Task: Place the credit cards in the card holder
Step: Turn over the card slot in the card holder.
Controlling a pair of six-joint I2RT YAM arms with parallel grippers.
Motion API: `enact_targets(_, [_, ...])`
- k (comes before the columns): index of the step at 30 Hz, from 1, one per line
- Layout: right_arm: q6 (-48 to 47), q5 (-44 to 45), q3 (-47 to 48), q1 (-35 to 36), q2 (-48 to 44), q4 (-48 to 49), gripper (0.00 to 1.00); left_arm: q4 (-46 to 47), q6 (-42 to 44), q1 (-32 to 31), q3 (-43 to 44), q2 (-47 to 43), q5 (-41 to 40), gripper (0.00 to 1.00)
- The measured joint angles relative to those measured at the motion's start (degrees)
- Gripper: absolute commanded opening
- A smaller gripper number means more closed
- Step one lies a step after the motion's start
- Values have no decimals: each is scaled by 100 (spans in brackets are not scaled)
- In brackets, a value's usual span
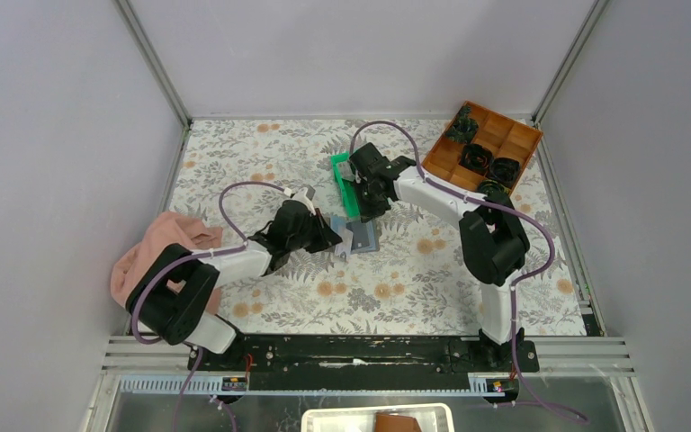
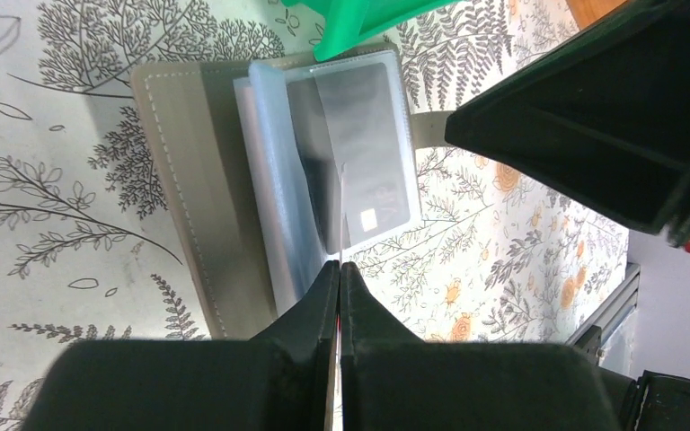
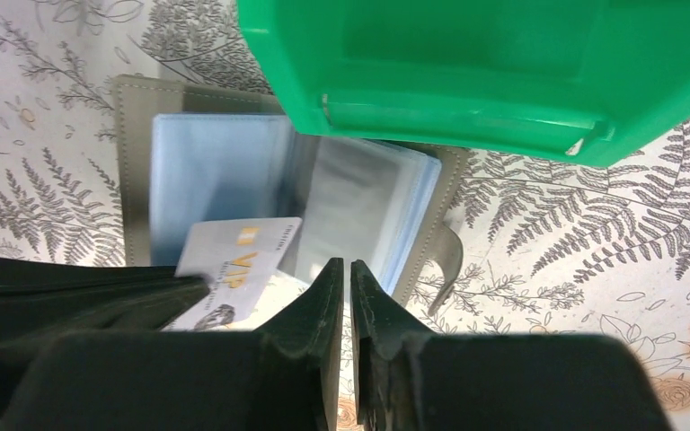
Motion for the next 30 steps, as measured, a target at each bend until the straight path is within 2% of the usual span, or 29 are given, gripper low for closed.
enact_targets(13, [-57, -7, -9, 188, 0, 79, 14, -243, 20, -205, 59, 68, -273, 0])
enact_targets(21, [-66, -79, -507, 28, 177, 315, 9, -330, 24, -205, 59, -39, -496, 0])
enact_targets(30, [-83, -197, -656, -127, 284, 470, 6, -354, 22, -203, 306, 188, -579, 0])
